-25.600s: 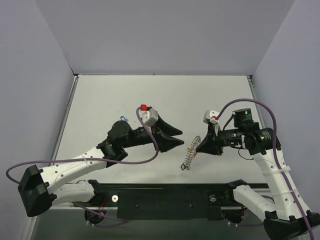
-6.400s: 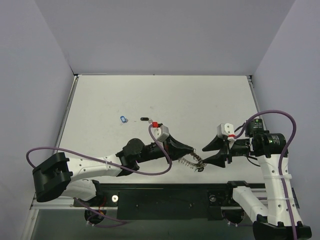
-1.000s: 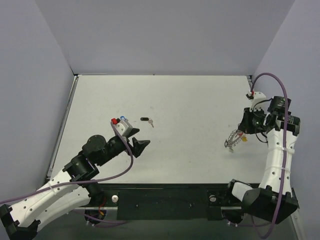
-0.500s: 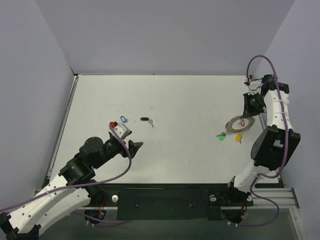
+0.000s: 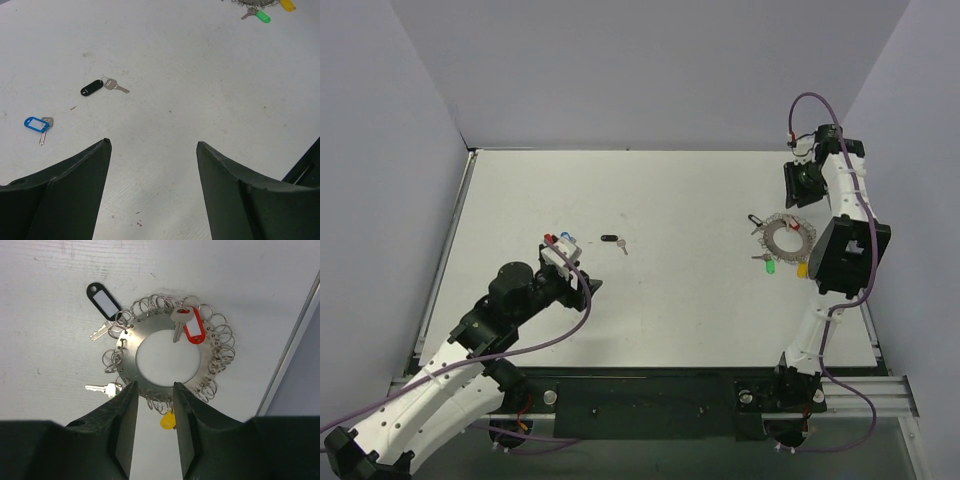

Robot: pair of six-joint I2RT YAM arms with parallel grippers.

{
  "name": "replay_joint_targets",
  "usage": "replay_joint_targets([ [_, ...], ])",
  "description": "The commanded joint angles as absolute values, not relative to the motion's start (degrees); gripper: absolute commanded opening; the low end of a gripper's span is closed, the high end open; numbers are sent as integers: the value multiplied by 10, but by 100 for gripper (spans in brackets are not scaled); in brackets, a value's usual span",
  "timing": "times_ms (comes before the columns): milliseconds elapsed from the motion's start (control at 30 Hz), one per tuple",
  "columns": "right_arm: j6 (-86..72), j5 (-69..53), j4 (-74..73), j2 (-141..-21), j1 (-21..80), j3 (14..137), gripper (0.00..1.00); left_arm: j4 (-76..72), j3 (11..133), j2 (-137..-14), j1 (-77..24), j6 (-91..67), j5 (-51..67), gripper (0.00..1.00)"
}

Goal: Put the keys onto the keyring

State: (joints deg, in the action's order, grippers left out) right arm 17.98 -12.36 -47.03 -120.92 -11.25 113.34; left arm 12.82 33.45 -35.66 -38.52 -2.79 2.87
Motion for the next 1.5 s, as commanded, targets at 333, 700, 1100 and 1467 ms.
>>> replay_joint_targets([
  [333,124,-311,-285,-775,-141,755,44,9,332,-378,-194,-196,199,88],
  [700,-16,-348,-322,-419,-290,633,98,58,436,-434,-165,-340,205,94],
  [1100,-141,-251,-425,-354,-297,682,97,170,477,-376,-165,-308,208,94],
  [1467,-180,-243,-425,-353,-297,663,97,232,493,-332,-165,-301,194,94],
])
